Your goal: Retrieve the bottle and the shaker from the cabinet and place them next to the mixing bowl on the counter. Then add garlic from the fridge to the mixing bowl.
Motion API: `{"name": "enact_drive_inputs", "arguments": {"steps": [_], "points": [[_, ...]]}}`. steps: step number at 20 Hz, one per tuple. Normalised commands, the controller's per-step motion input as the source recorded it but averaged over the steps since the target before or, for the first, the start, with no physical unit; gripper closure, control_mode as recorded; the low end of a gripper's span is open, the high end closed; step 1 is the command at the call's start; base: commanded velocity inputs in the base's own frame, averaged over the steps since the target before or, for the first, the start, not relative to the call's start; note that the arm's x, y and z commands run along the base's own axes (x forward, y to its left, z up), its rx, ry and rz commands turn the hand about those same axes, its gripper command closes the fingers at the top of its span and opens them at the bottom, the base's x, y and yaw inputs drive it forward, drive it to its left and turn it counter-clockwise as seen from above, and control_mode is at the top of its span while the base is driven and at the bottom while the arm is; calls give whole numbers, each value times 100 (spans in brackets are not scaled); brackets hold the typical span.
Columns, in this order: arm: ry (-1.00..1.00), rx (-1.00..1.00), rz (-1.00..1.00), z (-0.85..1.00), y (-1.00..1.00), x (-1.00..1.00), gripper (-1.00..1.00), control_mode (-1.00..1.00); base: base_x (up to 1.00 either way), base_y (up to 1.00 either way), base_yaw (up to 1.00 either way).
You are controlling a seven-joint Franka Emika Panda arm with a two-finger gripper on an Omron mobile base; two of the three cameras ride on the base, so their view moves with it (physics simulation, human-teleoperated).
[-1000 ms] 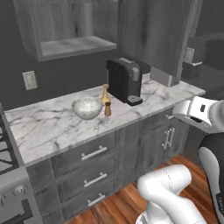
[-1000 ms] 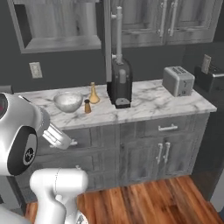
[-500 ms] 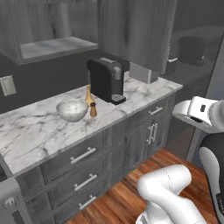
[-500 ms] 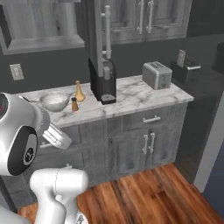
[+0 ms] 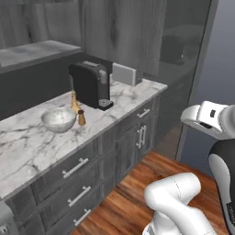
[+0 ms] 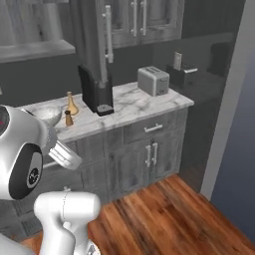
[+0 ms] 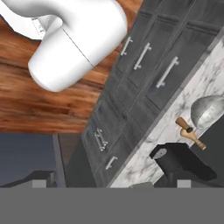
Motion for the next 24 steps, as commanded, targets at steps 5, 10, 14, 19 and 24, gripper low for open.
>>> {"name": "enact_drive_inputs", "arguments": {"steps": [5,10,14,19,24], "points": [[0,0,0,0,0,0,-100,100,-43,6,-36],[0,0,0,0,0,0,-100,100,-46,1,-37],[0,0,0,0,0,0,-100,100,-45,1,-37],[0,0,0,0,0,0,-100,100,-43,0,-38],[0,0,0,0,0,0,-100,100,-41,0,-39]]}}
